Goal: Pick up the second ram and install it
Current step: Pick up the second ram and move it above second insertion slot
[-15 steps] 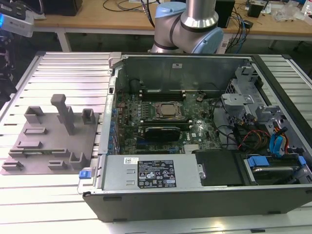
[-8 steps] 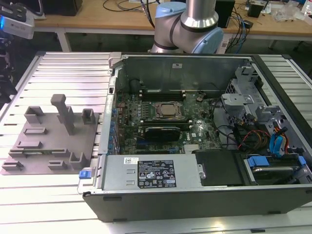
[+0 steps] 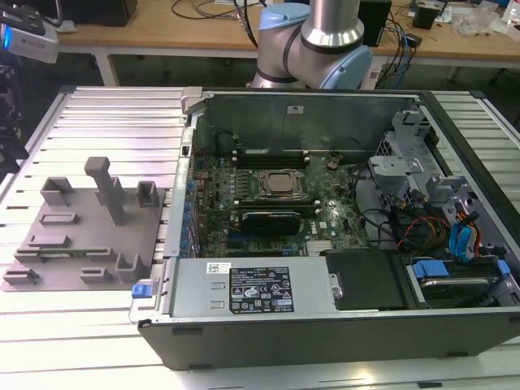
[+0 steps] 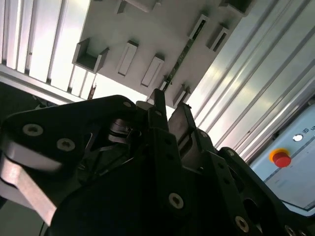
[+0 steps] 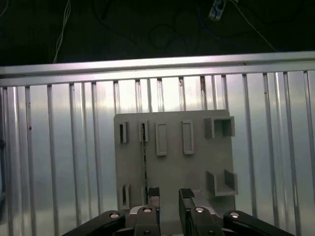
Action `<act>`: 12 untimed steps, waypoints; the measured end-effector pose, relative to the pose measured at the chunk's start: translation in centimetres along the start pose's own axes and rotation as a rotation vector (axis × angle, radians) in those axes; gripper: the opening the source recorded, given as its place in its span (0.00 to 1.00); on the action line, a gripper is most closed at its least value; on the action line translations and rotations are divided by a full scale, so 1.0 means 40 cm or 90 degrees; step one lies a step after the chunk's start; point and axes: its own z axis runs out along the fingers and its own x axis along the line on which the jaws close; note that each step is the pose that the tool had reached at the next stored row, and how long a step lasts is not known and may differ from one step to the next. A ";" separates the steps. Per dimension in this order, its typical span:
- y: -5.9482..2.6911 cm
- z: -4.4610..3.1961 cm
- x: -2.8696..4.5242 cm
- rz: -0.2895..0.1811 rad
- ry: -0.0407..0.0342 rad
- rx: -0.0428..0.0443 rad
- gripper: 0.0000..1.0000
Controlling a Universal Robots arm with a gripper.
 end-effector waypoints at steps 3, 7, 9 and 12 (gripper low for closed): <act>0.000 0.010 0.000 0.000 0.0000 -0.0001 0.28; -0.001 0.022 0.000 0.000 0.0000 0.0000 0.28; -0.001 0.027 0.001 0.000 0.0000 0.0000 0.28; -0.002 0.039 0.001 0.000 0.0000 0.0000 0.28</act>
